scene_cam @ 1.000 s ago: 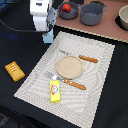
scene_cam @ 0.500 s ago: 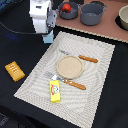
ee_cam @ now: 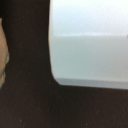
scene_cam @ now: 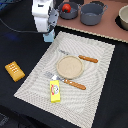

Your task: Interact with the objects in diverse but meaningful ways.

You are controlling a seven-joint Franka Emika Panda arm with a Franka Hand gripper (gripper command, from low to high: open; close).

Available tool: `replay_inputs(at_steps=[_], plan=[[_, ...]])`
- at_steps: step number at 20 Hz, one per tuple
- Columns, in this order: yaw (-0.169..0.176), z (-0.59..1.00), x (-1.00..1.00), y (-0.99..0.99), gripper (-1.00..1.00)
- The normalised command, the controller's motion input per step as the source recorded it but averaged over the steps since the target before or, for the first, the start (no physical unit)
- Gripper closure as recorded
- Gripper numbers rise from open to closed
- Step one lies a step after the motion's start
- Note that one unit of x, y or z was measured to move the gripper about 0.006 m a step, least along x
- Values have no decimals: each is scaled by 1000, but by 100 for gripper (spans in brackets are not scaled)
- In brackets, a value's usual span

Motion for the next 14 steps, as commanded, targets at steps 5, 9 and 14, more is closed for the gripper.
replay_inputs(at_steps=[5,9,14], plan=[[0,-261,0,100,-100],[0,-215,8,89,100],[0,-155,37,121,100]])
